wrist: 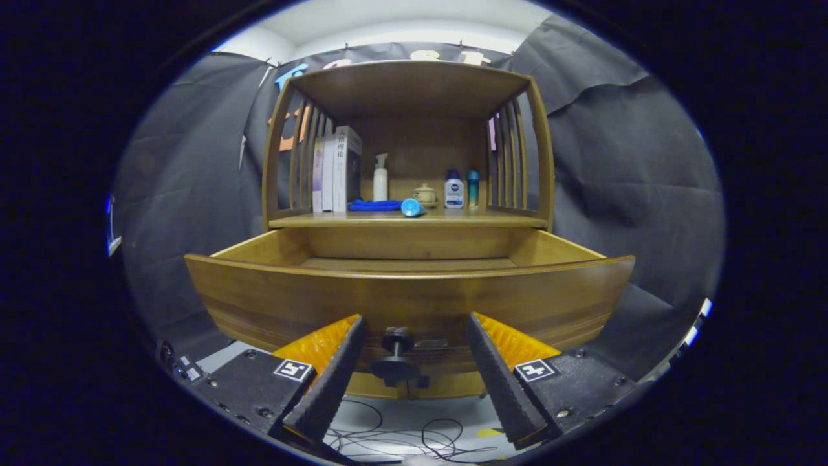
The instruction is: Pull open the drawer, take out the items inside it, and place them on the countertop above the cabinet.
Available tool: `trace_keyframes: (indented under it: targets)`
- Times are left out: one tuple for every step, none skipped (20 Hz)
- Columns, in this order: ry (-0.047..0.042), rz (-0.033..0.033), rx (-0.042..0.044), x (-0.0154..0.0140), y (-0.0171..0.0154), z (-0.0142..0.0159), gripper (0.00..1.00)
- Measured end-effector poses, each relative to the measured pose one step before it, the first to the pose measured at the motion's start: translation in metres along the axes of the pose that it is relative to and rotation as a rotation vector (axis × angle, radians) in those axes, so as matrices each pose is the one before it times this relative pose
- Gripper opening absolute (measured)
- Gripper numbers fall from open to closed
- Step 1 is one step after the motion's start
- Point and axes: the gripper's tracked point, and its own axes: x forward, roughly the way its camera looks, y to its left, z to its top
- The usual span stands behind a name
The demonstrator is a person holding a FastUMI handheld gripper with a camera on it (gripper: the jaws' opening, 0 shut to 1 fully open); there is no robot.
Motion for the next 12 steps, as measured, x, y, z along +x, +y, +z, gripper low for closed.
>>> trace_keyframes:
  targets:
    - [-0.00185, 0.00034, 0.00059, 0.00002, 0.00215, -0.00026, 0.99]
    - [0.00144, -0.00022, -0.00226, 0.00223, 0.00201, -0.00188, 0.99]
    - [0.00048, -0.00456, -0.00027, 0.00182, 0.00042, -0.00043, 0.99]
    - [0.00091, -0.00263, 0.0018, 0.00126, 0.00137, 0.00039, 0.99]
    - [-0.00269, -0.00423, 0.00733, -0.00236, 0.00028, 0.00189, 0.99]
    - [-0.00706, 0.00018, 0.0001, 0.00237, 0.00254, -0.00017, 0.99]
    - [-0.008, -0.00221, -0.01139, -0.00021, 0.00063, 0.00039, 0.99]
    - [-0.00256, -0.00161, -0.00227, 0.00138, 0.00029, 0.00081, 0.99]
    - [0.00264, -0.00004, 0.00001, 0.00165, 0.00152, 0.00059, 0.99]
    - [-0.00384, -0.00014, -0.00644, 0.00232, 0.00072, 0.00175, 0.99]
    - [-0.00465, 0.00347, -0.00704, 0.00416, 0.0009, 0.00212, 0.99]
    - [0.00139, 0.00157, -0.0025, 0.00452, 0.00078, 0.00205, 0.99]
